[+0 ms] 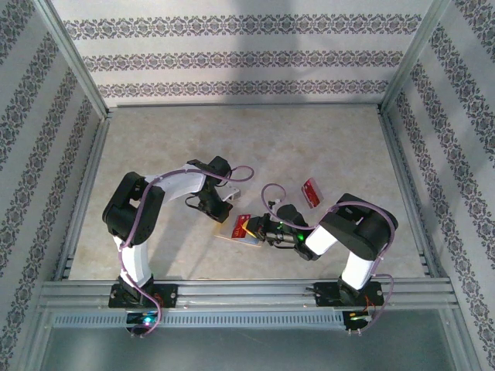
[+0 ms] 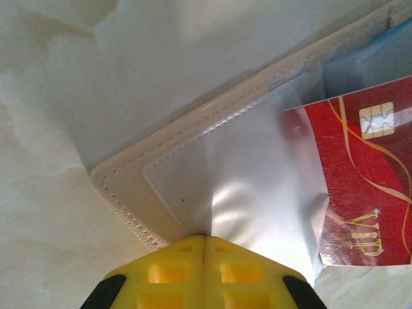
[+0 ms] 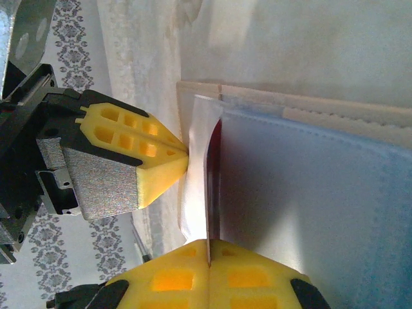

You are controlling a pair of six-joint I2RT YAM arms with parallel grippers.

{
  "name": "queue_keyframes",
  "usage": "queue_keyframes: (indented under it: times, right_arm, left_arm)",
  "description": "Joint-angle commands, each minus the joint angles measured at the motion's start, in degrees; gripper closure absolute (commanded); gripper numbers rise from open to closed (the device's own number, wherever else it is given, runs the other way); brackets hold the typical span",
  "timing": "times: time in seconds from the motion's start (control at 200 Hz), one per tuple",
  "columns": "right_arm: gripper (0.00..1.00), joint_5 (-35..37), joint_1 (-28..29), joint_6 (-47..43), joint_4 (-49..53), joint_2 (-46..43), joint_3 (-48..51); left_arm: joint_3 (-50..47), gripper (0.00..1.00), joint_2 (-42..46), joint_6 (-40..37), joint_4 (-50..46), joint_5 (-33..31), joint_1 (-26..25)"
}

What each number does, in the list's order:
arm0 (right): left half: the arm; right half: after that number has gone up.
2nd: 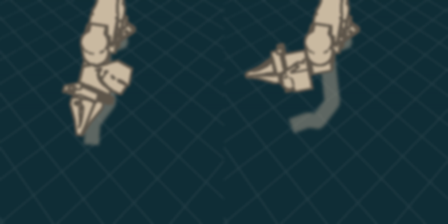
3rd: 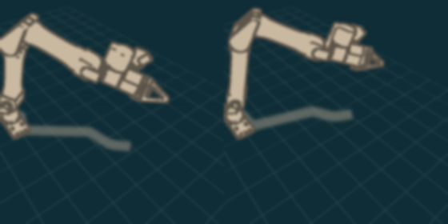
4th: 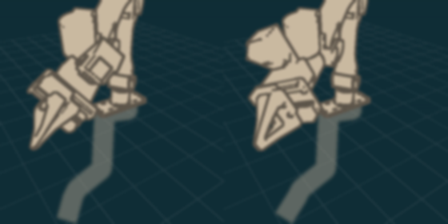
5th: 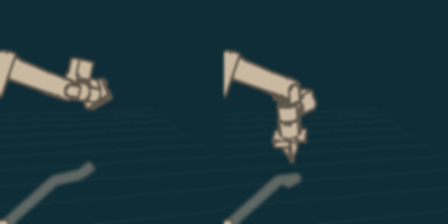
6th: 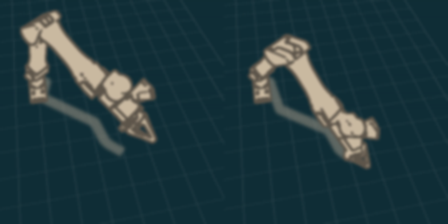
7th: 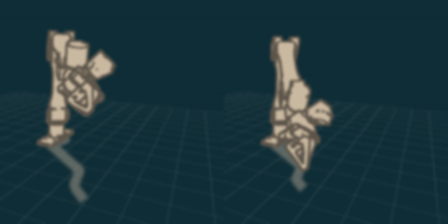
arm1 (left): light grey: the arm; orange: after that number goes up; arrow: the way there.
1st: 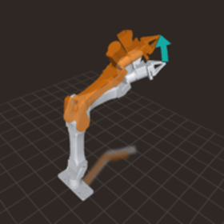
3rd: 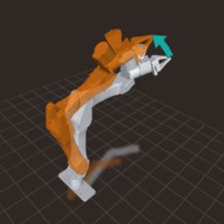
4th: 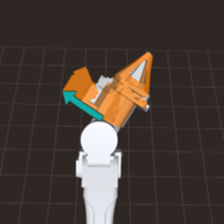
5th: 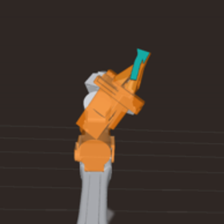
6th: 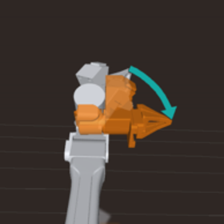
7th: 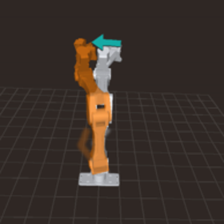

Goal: Put the credit cards into the card holder

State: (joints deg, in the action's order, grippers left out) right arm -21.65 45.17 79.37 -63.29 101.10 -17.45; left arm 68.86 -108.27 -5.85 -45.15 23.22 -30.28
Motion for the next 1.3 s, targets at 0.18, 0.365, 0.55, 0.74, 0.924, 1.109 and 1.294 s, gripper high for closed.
queue_keyframes:
  times: [0.18, 0.365, 0.55, 0.74, 0.924, 1.109, 1.294]
  right_arm:
    - [1.0, 1.72, 0.27, -0.66, -5.28, 0.41, -0.21]
    - [1.0, 2.25, 0.19, -0.16, -6.89, 0.51, 0.67]
    - [1.0, 2.08, 0.49, -1.22, -5.15, 1.29, 0.05]
    - [1.0, 1.7, 0.47, -2.75, -3.2, 3.06, -0.56]
    - [1.0, 0.88, 0.8, -2.46, -4.69, 6.29, -1.34]
    - [1.0, -0.1, 1.43, -1.27, -7.07, 8.89, -1.88]
    - [1.0, -0.58, 1.54, -0.88, -5.5, 9.06, -3.14]
  left_arm:
    - [-1.41, 1.0, -1.49, -1.1, -0.06, -1.6, -0.58]
    - [-1.35, 1.0, -1.1, -1.09, -0.13, -2.03, -0.64]
    - [-0.7, 1.0, -1.24, -1.1, -0.52, -2.36, -0.64]
    - [-1.03, 1.0, -1.08, -1.13, -0.38, -2.19, -0.64]
    - [-1.36, 1.0, -0.98, -1.17, -0.12, -1.9, -0.65]
    - [-1.22, 1.0, -0.84, -1.05, -0.24, -2.24, -0.61]
    - [-0.91, 1.0, -0.52, -0.99, -0.54, -2.64, -0.67]
